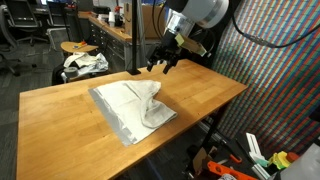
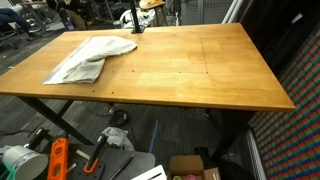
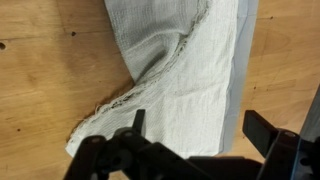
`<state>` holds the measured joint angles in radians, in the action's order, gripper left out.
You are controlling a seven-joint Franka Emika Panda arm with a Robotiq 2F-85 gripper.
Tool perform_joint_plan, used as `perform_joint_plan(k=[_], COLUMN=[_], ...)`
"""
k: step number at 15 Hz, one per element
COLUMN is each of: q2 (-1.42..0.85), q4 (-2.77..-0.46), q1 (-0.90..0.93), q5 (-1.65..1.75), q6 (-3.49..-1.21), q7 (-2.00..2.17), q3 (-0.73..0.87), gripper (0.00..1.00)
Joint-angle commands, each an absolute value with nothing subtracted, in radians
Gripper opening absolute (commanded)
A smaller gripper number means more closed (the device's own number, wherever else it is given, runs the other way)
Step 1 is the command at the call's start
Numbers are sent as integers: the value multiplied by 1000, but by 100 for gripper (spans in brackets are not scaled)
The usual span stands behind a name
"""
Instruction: Fold the white towel in half from right to left
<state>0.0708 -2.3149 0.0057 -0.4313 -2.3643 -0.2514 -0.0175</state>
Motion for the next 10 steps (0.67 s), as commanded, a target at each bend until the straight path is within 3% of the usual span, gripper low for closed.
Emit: perform_joint_plan(k=[1, 6, 10], q2=[60, 48, -62], q4=[-2307, -2263, -2105], q1=[14, 18, 17], q5=[-429, -389, -12], q6=[-2362, -2356, -2293], q7=[-247, -166, 132], q3=[-9, -20, -41], gripper=[100, 100, 100])
